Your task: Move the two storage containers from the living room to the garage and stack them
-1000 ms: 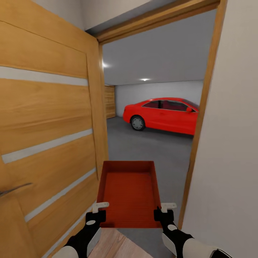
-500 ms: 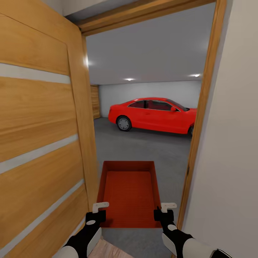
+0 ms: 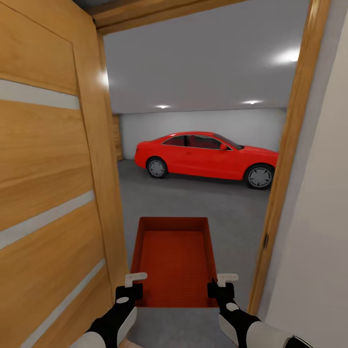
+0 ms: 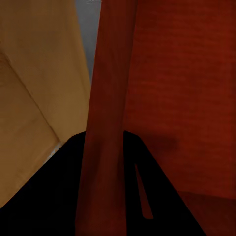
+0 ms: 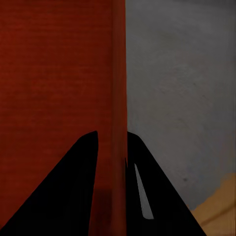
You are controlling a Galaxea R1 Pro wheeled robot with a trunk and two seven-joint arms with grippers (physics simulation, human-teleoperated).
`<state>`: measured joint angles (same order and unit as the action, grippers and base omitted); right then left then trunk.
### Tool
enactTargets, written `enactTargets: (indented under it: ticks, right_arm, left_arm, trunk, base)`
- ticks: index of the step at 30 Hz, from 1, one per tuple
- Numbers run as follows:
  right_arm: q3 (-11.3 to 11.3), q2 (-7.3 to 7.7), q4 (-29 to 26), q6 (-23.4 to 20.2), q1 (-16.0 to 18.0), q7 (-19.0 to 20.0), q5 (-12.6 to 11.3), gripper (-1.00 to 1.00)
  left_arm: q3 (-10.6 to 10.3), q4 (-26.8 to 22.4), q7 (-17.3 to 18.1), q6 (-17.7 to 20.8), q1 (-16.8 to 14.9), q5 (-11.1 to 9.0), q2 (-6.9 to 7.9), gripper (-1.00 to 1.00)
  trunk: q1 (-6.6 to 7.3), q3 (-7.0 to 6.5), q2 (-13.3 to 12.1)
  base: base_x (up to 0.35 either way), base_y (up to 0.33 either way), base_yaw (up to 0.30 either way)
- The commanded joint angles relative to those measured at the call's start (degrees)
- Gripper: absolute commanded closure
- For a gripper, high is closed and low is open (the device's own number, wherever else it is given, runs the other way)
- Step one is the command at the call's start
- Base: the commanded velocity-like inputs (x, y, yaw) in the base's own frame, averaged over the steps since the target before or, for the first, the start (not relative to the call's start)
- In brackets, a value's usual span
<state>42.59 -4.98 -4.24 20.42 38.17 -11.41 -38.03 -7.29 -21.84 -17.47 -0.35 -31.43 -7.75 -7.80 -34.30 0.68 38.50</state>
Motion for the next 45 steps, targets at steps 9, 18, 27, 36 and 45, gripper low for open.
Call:
enactTargets:
  ticks: [9,18,27,36,45]
  right_arm:
    - [-3.39,0.41,-0.24,0.23,0.06,0.16,1.03,1.0]
    - [-3.39,0.41,-0.24,0.23,0.06,0.16,1.03,1.0]
    - [-3.39,0.41,-0.24,0.23,0.06,0.16,1.03,1.0]
    - [-3.39,0.41,-0.24,0.23,0.06,0.16,1.03,1.0]
    - [-3.39,0.33,-0.24,0.19,0.06,0.03,1.03,1.0]
  left_arm:
    - [1.49,0.04,-0.28,0.0,-0.04,-1.21,2.88,1.0]
    - [1.49,0.04,-0.28,0.0,-0.04,-1.21,2.88,1.0]
    - [1.49,-0.04,-0.28,0.0,-0.04,-1.21,2.88,1.0]
    - [1.49,-0.12,-0.32,0.0,-0.04,-1.21,2.88,1.0]
    - [1.49,-0.07,-0.37,0.0,-0.04,-1.21,2.88,1.0]
  trunk:
    - [-0.05,-0.12,0.06]
    - [-0.05,-0.33,0.06]
    - [-0.05,-0.53,0.06]
    - [-0.05,-0.64,0.06]
    - [-0.05,-0.64,0.06]
  base:
    - [0.285,0.228,-0.229]
    - [0.284,0.226,-0.282]
    - [0.077,0.057,-0.282]
    - [0.001,0.001,-0.183]
    - [0.0,0.0,-0.009]
